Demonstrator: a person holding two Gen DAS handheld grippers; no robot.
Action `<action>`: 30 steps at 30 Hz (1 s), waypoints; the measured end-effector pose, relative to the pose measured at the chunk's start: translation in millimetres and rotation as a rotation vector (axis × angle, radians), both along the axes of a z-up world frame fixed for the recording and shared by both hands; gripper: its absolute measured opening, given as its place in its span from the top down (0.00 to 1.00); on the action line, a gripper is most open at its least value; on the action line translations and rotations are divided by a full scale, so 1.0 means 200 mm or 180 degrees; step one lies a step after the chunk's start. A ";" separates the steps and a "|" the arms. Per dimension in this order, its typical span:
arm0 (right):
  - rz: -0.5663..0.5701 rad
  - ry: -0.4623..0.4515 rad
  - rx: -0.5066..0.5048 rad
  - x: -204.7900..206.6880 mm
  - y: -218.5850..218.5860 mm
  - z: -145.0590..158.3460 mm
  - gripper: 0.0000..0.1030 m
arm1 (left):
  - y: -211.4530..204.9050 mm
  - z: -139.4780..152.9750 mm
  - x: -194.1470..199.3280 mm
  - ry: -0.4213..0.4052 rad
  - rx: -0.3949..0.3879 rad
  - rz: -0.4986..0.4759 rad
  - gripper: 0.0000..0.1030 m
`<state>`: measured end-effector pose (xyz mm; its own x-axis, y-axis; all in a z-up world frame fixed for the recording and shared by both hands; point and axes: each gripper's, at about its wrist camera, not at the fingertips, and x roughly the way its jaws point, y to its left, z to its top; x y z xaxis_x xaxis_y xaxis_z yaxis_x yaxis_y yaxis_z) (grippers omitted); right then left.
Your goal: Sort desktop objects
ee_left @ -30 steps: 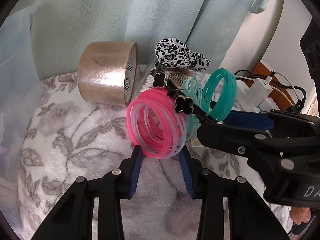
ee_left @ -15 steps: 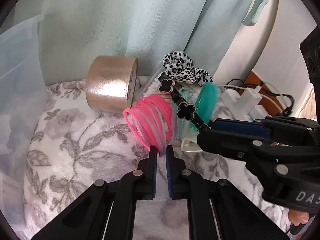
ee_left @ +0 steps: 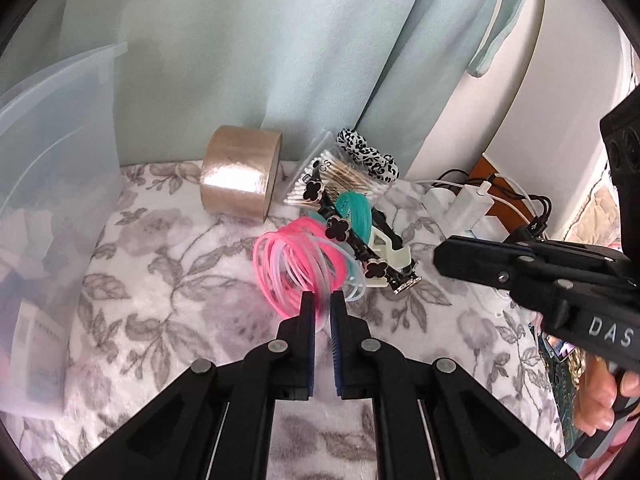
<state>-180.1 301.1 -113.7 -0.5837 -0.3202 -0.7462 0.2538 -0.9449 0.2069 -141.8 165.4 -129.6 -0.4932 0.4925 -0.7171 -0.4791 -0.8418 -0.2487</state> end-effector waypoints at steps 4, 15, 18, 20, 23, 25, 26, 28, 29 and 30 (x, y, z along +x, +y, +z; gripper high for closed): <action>-0.0067 -0.0023 0.0008 0.02 0.05 -0.01 0.93 | -0.02 0.00 0.03 0.0008 0.0021 0.0050 0.94; -0.0023 -0.0115 0.0167 0.00 0.03 -0.10 0.69 | -0.12 -0.01 0.05 -0.0098 0.0161 0.0143 0.94; 0.0015 -0.0137 0.0203 -0.01 0.00 -0.12 0.67 | -0.14 0.00 0.05 -0.0109 0.0195 0.0159 0.94; 0.0037 -0.0148 0.0250 -0.01 -0.01 -0.13 0.67 | -0.14 0.00 0.05 -0.0109 0.0214 0.0160 0.94; 0.0074 -0.0124 0.0364 -0.02 -0.04 -0.15 0.62 | -0.15 0.01 0.06 -0.0106 0.0243 0.0164 0.94; 0.0138 -0.0104 0.0389 -0.02 -0.06 -0.16 0.58 | -0.16 0.01 0.06 -0.0110 0.0267 0.0160 0.94; 0.0155 -0.0100 0.0436 -0.02 -0.07 -0.16 0.57 | -0.16 0.01 0.05 -0.0111 0.0269 0.0164 0.94; 0.0187 -0.0094 0.0538 -0.03 -0.10 -0.18 0.55 | -0.17 0.01 0.05 -0.0120 0.0280 0.0167 0.94; 0.0203 -0.0088 0.0587 -0.04 -0.11 -0.19 0.55 | -0.17 0.01 0.05 -0.0126 0.0286 0.0166 0.94; 0.0240 -0.0082 0.0614 -0.05 -0.12 -0.20 0.55 | -0.17 0.01 0.05 -0.0131 0.0290 0.0164 0.94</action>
